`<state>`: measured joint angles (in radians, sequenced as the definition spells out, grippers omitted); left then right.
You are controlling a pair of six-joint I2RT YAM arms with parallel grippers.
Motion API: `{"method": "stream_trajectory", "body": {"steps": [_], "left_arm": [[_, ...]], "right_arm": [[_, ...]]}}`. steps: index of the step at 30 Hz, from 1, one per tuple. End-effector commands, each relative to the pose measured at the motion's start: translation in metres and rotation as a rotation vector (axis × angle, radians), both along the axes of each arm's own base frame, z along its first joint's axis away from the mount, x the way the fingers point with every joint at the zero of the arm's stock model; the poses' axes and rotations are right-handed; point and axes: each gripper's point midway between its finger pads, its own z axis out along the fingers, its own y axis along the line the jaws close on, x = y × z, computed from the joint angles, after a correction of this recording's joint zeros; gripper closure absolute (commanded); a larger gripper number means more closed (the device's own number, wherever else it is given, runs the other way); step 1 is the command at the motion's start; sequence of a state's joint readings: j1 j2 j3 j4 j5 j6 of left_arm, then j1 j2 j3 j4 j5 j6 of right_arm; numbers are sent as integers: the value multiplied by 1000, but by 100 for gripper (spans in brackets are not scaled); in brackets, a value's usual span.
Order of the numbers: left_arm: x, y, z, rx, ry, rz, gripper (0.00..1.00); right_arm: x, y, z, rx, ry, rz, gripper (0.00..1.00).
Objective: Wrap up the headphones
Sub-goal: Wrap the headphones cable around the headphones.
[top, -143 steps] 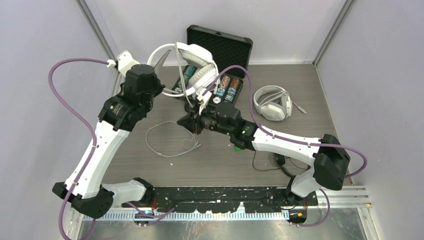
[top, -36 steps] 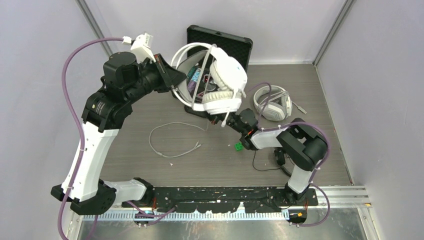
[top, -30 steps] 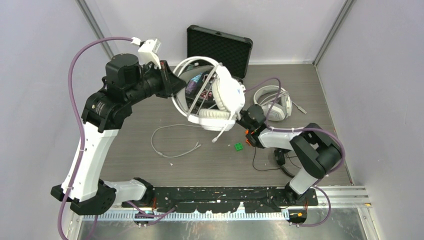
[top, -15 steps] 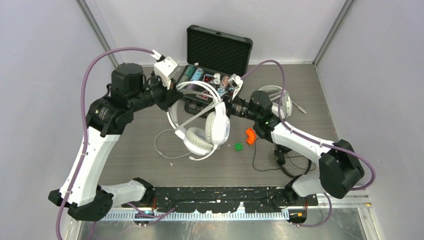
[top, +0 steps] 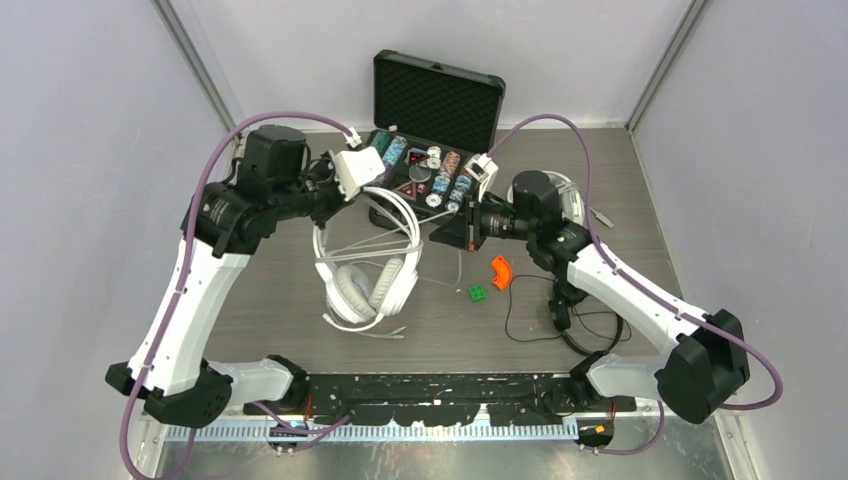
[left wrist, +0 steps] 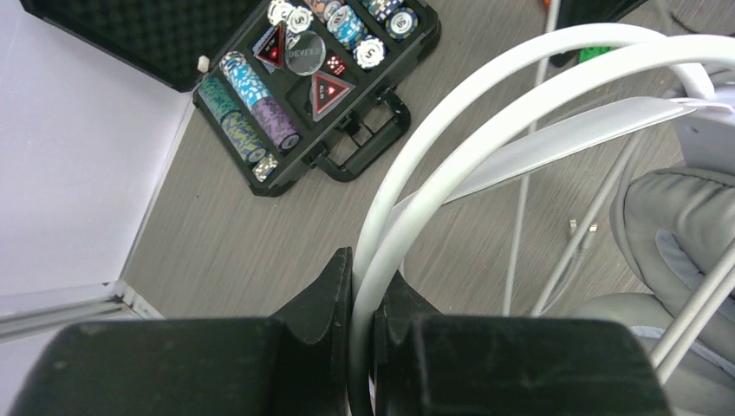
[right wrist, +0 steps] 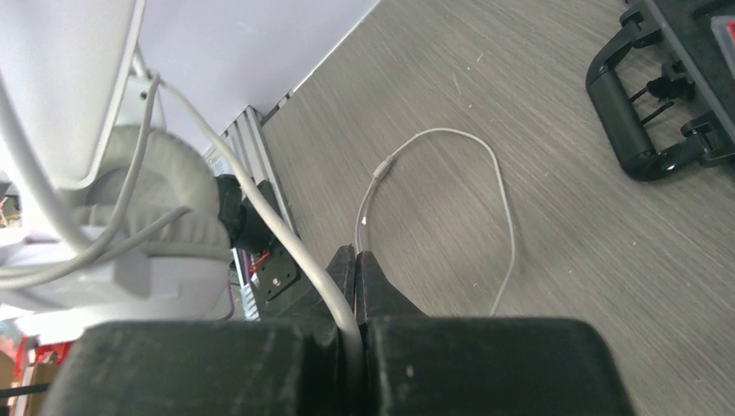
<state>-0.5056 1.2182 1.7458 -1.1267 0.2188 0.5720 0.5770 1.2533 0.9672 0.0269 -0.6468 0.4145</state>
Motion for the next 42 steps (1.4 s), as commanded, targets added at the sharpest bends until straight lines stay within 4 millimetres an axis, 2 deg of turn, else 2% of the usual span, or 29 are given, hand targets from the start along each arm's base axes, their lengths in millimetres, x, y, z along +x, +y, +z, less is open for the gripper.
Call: {"method": "stream_trajectory", "body": {"steps": [1,4,8,16,23,32,35,42], "left_arm": [[-1,4,23,29,-65,-33,100],[7,9,20,62,-93,-12,100],[20,18,19,95,-147,47,100],[36,28,8,150,-159,118,100],[56,48,15,151,-206,307,100],[61,56,2,130,-188,409,100],[64,57,0,102,-181,451,100],[69,65,6,18,-155,608,100]], "right_arm": [[-9,-7,23,18,-20,27,99],[-12,-8,29,33,-10,21,100],[-19,-8,47,71,-12,41,100],[-35,4,84,227,57,142,100],[-36,10,88,261,133,178,100],[-33,20,134,413,150,243,98],[-32,24,144,461,168,261,96],[-24,36,146,524,198,280,90]]}}
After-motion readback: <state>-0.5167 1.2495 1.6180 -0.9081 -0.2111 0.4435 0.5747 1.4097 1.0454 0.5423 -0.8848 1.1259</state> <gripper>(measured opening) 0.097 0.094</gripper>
